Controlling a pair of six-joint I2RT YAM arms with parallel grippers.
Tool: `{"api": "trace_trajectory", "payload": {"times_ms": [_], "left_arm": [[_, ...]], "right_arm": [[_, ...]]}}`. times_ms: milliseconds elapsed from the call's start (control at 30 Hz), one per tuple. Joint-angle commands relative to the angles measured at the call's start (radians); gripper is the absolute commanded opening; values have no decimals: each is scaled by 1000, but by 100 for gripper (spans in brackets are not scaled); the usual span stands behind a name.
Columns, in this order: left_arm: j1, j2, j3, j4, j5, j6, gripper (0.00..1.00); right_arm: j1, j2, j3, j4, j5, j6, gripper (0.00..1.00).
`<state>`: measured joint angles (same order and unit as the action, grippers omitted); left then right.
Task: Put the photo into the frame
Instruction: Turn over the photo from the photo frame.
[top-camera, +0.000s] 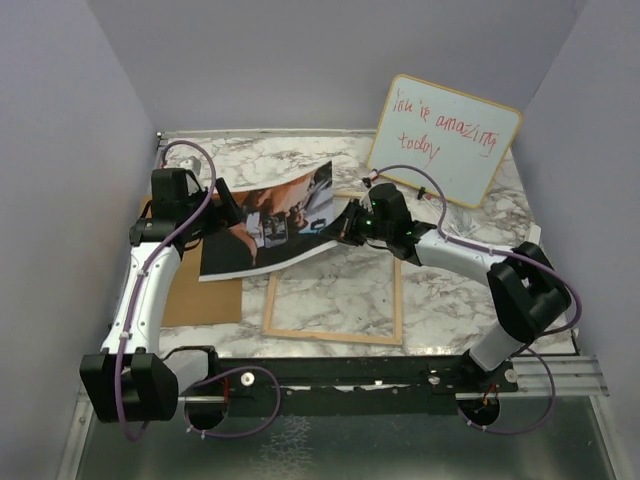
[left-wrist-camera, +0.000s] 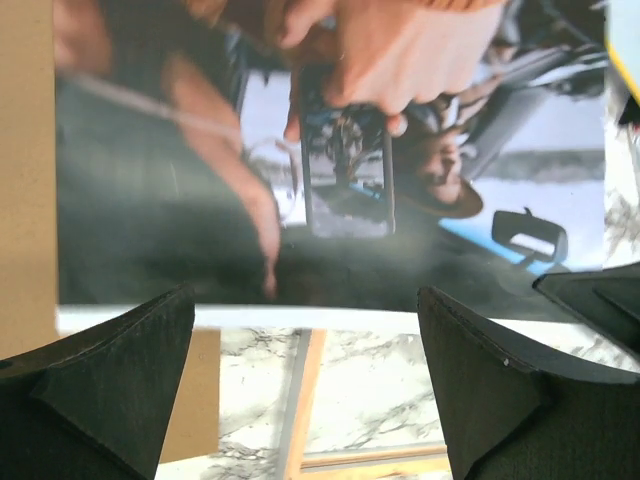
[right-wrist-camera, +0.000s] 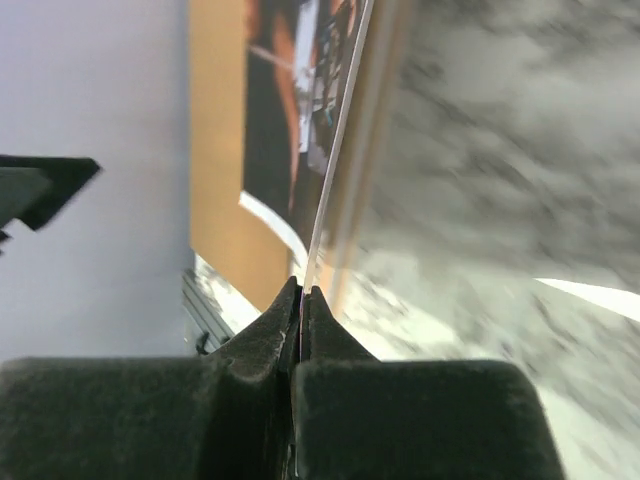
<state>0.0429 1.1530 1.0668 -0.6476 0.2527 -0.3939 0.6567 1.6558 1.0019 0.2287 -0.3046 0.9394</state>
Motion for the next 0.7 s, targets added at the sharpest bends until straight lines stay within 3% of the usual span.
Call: {"api": "trace_trajectory", "payload": {"times_ms": [0, 200, 433, 667], "left_arm": [[-94, -30, -37, 74, 36, 121, 92], [-251, -15, -47, 140, 26, 197, 88], [-366, -23, -102, 304, 81, 278, 86], [-562, 22, -133, 382, 1, 401, 87]], "right_arm": [[-71, -127, -96, -156, -83, -26, 1], [-154, -182, -123, -356, -129, -126, 0], [-211, -120, -84, -518, -193, -328, 0], [-285, -95, -41, -562, -232, -336, 0]]}}
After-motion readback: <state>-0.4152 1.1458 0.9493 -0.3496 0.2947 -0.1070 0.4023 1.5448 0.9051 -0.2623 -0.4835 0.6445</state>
